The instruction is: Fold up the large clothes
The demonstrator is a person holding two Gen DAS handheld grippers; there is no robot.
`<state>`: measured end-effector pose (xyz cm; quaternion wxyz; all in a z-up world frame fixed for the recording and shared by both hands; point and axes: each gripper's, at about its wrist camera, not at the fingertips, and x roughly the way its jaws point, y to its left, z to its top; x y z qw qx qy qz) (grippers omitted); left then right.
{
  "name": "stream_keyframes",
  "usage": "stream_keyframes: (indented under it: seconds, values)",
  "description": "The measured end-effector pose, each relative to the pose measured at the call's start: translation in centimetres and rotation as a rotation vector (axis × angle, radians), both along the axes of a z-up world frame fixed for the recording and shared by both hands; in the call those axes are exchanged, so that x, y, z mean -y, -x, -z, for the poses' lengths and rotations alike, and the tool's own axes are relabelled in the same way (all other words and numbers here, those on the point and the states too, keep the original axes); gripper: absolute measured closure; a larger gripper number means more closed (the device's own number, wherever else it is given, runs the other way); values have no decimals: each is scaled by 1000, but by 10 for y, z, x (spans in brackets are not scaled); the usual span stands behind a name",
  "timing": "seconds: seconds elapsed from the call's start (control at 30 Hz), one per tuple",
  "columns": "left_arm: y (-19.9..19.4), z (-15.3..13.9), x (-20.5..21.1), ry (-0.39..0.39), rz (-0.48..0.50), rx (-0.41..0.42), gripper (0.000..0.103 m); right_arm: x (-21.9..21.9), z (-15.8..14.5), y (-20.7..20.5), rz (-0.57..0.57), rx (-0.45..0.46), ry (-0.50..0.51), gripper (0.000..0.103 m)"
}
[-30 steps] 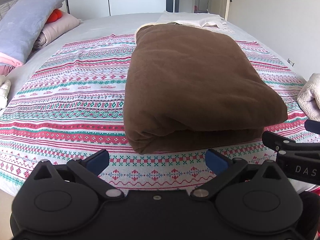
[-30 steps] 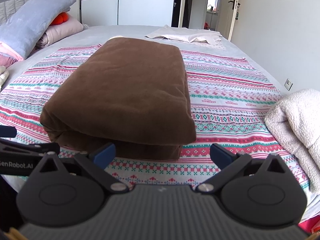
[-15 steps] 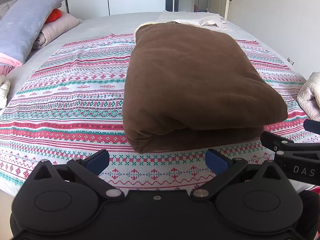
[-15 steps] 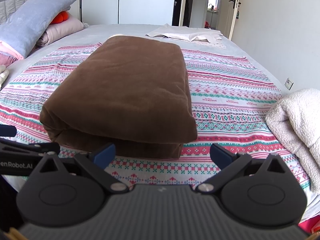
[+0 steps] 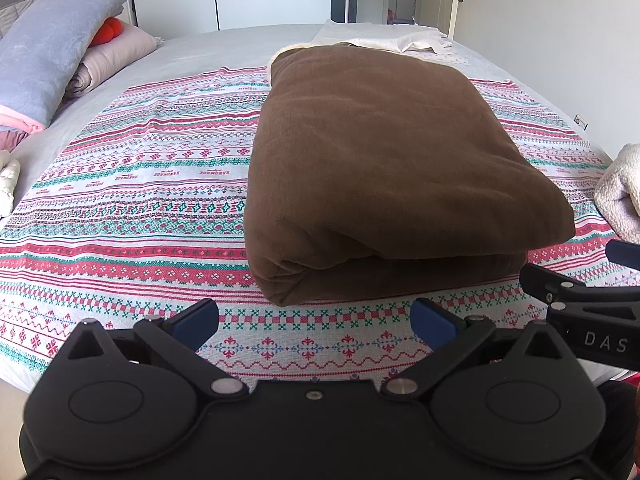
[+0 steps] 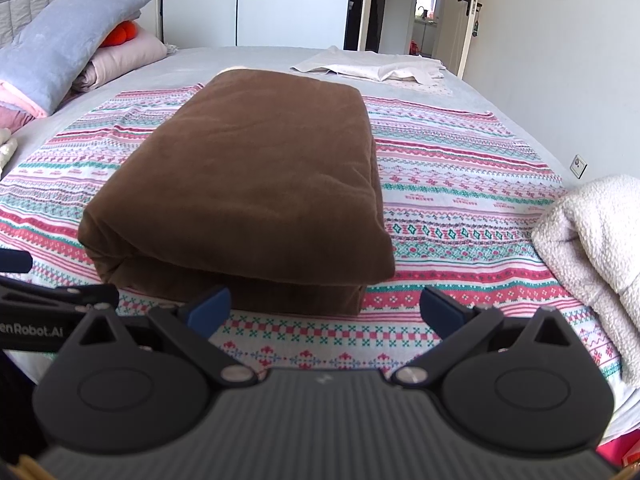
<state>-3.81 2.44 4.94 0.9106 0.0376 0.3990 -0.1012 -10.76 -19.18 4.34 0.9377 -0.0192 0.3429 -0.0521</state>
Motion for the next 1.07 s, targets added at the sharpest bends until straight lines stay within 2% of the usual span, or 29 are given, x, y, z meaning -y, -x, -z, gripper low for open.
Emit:
stream_keyframes:
  seconds: [0.8, 1.07]
  values:
    - [-7, 5, -11, 26, 11, -14, 0, 8, 4, -6, 21, -11, -3, 0]
    - [-10, -3, -24, 84, -3, 22, 0, 6, 2, -10, 23, 1, -5, 0]
